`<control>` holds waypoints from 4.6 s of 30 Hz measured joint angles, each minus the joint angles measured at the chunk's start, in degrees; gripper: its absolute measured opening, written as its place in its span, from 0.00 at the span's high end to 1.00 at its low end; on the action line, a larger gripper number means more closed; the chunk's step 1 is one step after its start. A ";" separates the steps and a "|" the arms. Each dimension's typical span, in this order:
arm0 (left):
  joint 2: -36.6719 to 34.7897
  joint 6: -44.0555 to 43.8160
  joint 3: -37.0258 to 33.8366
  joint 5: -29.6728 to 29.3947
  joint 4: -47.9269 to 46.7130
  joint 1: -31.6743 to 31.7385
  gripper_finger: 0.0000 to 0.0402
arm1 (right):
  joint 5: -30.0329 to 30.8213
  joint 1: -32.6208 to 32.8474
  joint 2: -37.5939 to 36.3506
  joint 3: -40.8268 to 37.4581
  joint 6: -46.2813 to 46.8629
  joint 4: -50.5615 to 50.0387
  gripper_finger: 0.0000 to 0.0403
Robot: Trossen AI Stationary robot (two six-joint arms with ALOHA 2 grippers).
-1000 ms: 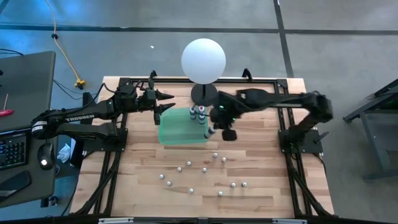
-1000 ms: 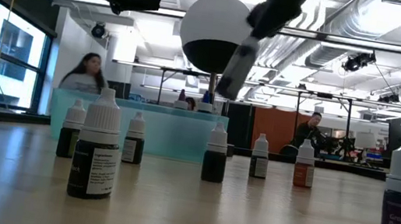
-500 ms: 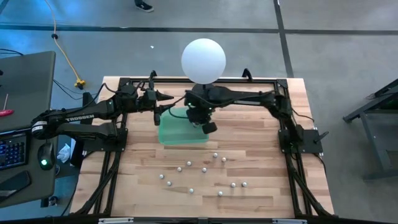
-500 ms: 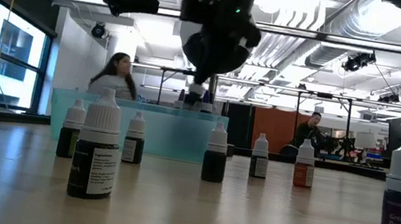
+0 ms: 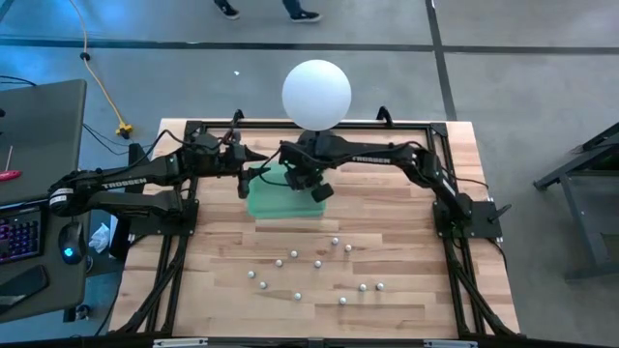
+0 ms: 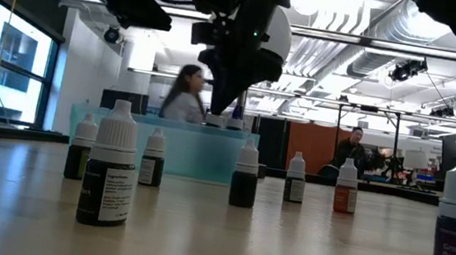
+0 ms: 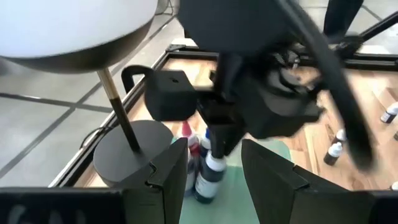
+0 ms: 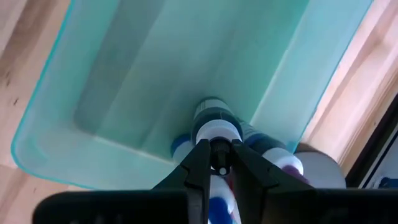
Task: Pick & Place food coloring
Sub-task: Put the big black food coloring bottle into the green bin, then put the green food coloring bottle into the green bin
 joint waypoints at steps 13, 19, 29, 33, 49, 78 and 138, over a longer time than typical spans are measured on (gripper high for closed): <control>0.02 -0.02 0.00 0.00 -0.02 0.02 0.63 | 0.05 -1.17 -0.02 -0.02 1.83 -1.23 0.87; 0.02 0.00 0.00 0.00 -0.02 0.01 0.63 | 1.93 -1.21 -0.02 -0.13 1.83 -0.39 0.77; 0.02 0.00 0.00 0.00 -0.19 0.02 0.63 | 5.75 -0.63 -0.02 -0.12 0.85 1.55 0.63; 0.02 -0.02 0.00 0.02 -3.10 0.01 0.63 | 11.97 1.53 -0.02 1.77 0.70 -0.76 0.62; 2.58 -1.47 -2.34 2.21 -11.59 -0.03 0.63 | 2.45 4.39 -6.76 5.53 26.55 -20.53 0.75; 40.94 -5.97 -0.17 -6.43 21.37 0.04 0.98 | -2.55 4.57 -45.89 -73.80 31.80 55.60 0.99; 38.28 -8.96 8.07 2.47 5.33 -32.87 0.63 | -7.24 16.66 -46.47 -75.76 49.08 74.68 0.90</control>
